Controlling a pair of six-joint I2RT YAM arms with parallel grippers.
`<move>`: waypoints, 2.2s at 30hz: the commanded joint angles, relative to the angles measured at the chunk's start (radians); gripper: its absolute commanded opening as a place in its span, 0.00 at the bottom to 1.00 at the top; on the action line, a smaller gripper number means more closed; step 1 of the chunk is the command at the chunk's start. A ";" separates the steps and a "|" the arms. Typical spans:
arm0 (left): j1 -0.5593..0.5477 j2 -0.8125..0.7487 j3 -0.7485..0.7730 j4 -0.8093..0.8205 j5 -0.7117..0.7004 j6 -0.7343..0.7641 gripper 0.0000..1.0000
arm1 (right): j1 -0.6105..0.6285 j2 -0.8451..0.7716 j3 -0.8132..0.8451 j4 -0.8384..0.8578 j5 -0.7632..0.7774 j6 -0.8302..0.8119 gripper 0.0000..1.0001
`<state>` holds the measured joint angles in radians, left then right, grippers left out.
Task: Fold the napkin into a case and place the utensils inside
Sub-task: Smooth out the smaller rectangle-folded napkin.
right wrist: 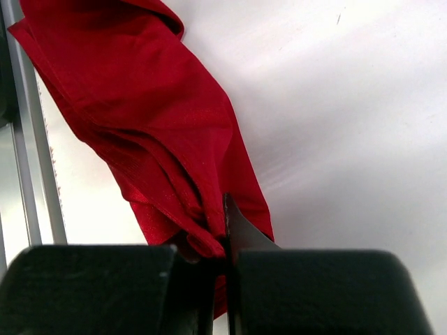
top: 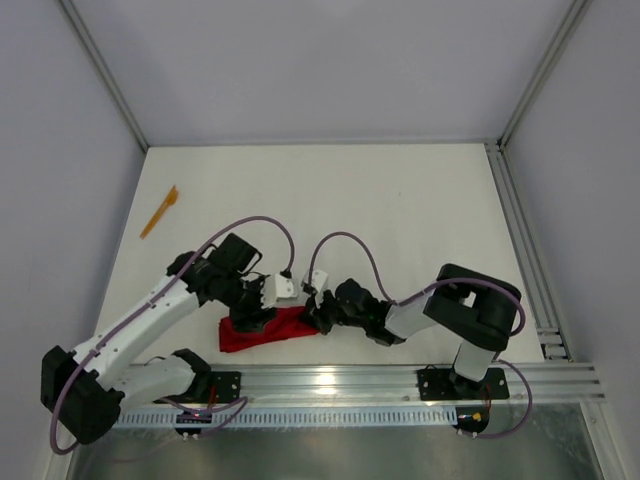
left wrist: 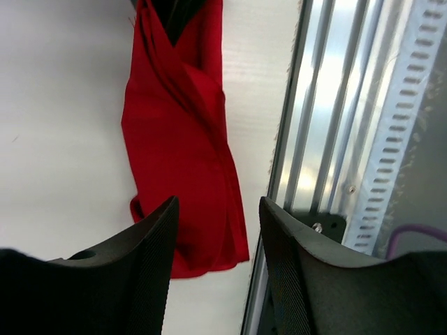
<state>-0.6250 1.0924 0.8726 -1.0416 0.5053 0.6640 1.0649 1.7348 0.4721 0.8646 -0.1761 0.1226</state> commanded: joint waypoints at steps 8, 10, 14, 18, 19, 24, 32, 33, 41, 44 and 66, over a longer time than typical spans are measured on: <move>0.010 -0.399 -0.029 -0.224 -0.206 0.215 0.87 | 0.004 0.029 0.082 -0.053 -0.019 0.080 0.03; -0.004 -0.404 -0.037 -0.210 -0.168 0.221 0.89 | 0.004 0.023 0.088 -0.064 -0.025 0.097 0.03; -0.068 -0.361 -0.131 -0.025 -0.208 0.178 0.99 | 0.003 0.011 0.083 -0.038 -0.023 0.127 0.03; -0.200 -0.358 -0.253 0.214 -0.307 0.106 0.99 | 0.003 -0.003 0.092 -0.035 -0.063 0.141 0.03; -0.237 -0.361 -0.267 0.285 -0.318 0.088 0.99 | 0.003 -0.006 0.106 -0.050 -0.074 0.141 0.03; -0.283 -0.373 -0.360 0.374 -0.355 0.055 0.99 | -0.017 0.008 0.106 -0.027 -0.132 0.173 0.03; -0.372 -0.338 -0.434 0.442 -0.386 0.058 0.95 | -0.048 0.049 0.114 0.013 -0.200 0.233 0.03; -0.374 -0.332 -0.434 0.399 -0.380 0.063 0.93 | -0.048 0.055 0.112 0.013 -0.200 0.227 0.03; -0.374 -0.348 -0.475 0.405 -0.389 0.112 0.83 | -0.051 0.083 0.111 0.033 -0.217 0.233 0.03; -0.381 -0.345 -0.491 0.408 -0.383 0.135 0.70 | -0.051 0.086 0.112 0.034 -0.220 0.241 0.03; -0.418 -0.169 -0.508 0.525 -0.395 0.160 0.21 | -0.069 0.100 0.111 0.047 -0.253 0.281 0.03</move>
<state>-1.0363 0.9009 0.3702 -0.5312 0.1055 0.8215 0.9974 1.8240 0.5629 0.8604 -0.4149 0.3927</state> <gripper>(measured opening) 0.285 0.045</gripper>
